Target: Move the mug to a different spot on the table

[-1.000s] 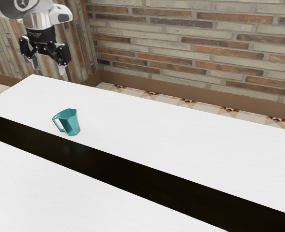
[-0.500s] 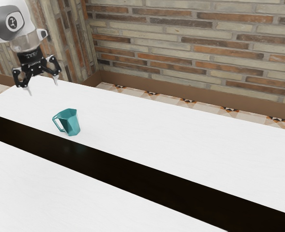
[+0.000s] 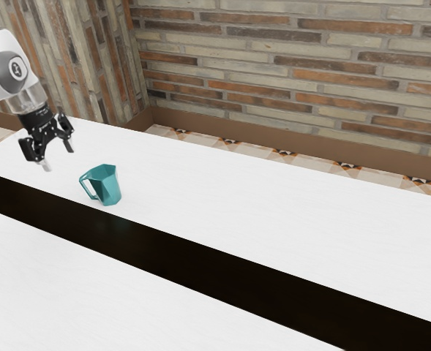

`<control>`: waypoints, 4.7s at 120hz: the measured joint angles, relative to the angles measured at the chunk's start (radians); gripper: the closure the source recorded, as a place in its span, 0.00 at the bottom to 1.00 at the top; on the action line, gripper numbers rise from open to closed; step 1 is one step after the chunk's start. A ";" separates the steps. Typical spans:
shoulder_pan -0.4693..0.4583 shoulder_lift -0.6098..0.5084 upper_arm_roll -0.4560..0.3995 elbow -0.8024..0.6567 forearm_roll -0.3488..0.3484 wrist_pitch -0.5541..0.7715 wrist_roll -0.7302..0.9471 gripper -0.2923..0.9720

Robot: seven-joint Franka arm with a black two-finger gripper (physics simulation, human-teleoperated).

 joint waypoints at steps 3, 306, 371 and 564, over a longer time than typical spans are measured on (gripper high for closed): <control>0.009 0.020 0.000 0.014 -0.004 0.004 -0.009 0.23; 0.151 0.424 -0.114 0.195 -0.411 0.280 0.045 0.30; 0.150 0.419 -0.114 0.195 -0.405 0.283 0.053 0.66; -0.212 0.116 -0.170 -0.314 -0.590 0.311 0.147 0.76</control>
